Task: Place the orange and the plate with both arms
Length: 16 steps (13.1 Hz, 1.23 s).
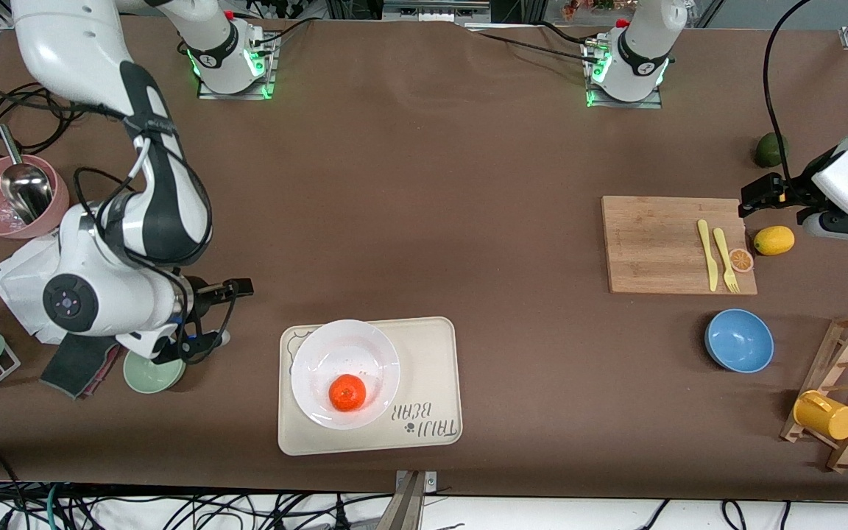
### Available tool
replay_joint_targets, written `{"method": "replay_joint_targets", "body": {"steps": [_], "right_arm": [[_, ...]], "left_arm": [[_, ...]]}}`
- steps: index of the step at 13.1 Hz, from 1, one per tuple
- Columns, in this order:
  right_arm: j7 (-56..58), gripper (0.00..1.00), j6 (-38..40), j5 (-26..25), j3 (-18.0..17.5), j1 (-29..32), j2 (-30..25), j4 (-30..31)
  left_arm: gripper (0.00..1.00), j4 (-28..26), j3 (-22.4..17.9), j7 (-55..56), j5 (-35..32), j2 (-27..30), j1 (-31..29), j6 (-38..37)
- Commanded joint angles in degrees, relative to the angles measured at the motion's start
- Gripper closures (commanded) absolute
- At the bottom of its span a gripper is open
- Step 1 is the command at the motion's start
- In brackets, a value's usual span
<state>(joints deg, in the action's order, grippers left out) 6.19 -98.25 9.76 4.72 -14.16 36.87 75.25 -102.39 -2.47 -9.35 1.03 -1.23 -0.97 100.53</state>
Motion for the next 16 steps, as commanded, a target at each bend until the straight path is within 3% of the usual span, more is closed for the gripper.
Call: {"method": "replay_joint_targets", "body": {"steps": [1,3,7,11,16], "right_arm": [[-3.2,0.0,-1.5,-2.63,0.64,0.45,-11.88,13.57],[-10.55,0.0,-2.03,-5.79,0.55,0.45,-19.52,21.05],[-17.01,0.0,0.06,-8.35,-0.24,0.45,-29.65,27.05],[-16.83,0.0,7.52,-12.04,-0.42,1.59,-35.81,26.1],[-13.6,0.0,12.29,-11.52,-0.33,6.6,-36.44,21.17]], "left_arm": [[0.0,1.58,0.01,-1.55,1.52,-0.62,-0.26,-1.39],[0.0,1.58,0.01,-1.55,1.52,-0.62,-0.35,-1.39],[0.0,1.58,0.01,-1.55,1.52,-0.53,-0.35,-1.48],[0.0,1.58,0.01,-1.55,1.52,-0.53,-0.35,-1.48],[0.0,1.58,0.01,-1.55,1.52,-0.53,-0.35,-1.48]]}}
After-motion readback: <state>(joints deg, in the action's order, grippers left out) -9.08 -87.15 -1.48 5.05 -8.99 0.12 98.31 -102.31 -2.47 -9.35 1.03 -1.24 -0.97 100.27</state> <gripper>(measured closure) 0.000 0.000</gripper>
